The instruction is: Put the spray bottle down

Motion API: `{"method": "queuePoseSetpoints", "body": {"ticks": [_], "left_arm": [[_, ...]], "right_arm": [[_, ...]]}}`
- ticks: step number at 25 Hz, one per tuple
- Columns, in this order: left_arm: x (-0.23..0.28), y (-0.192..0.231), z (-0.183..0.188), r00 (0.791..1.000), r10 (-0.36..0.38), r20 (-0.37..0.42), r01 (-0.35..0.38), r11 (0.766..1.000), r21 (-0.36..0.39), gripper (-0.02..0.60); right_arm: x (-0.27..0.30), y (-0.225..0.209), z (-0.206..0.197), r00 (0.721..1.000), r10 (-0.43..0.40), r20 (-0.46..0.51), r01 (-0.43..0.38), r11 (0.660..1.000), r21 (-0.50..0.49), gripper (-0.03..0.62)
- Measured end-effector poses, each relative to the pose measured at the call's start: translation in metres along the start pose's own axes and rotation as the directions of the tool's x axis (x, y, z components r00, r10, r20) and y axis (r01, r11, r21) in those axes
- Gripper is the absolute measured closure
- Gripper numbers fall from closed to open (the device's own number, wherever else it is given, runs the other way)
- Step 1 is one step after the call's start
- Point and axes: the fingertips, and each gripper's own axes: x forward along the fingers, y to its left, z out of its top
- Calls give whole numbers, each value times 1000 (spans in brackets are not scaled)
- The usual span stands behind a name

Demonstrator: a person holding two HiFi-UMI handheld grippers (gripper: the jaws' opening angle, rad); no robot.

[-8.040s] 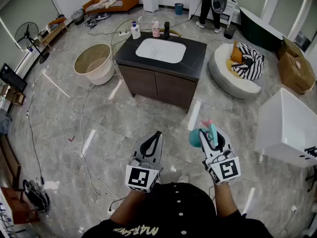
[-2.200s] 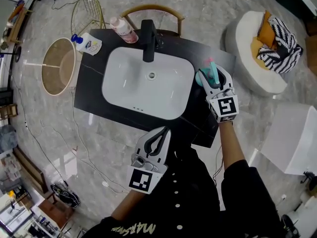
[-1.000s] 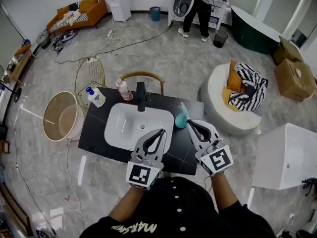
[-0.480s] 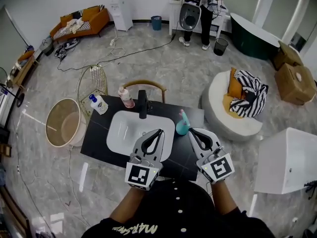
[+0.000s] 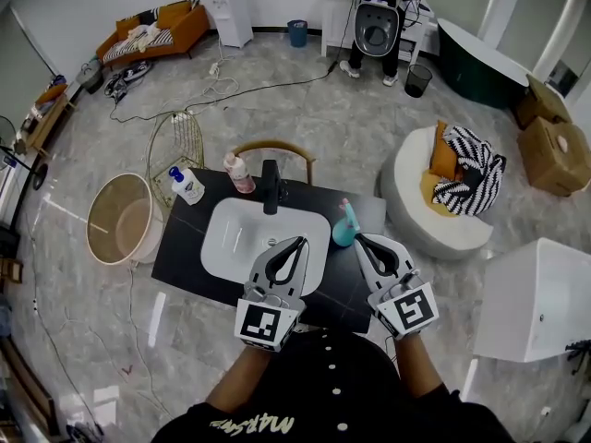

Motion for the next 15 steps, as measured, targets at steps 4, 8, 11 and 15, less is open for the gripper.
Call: {"method": "queuePoseSetpoints", "body": {"ticks": [4, 8, 11, 15], "left_arm": [[-1, 4, 3, 1000, 5, 15, -5, 1000, 2, 560], [-2, 6, 0, 1000, 17, -6, -17, 1000, 3, 560], [-2, 8, 5, 1000, 29, -7, -29, 1000, 1, 560], [-4, 9, 4, 1000, 22, 6, -22, 1000, 6, 560]], "right_arm": [[4, 2, 4, 1000, -1, -2, 1, 1000, 0, 599], [6, 1, 3, 1000, -15, -20, 15, 1000, -7, 599], [8, 1, 6, 999, -22, -26, 22, 1000, -10, 599], [10, 2, 9, 1000, -21, -22, 21, 1000, -12, 599]]}}
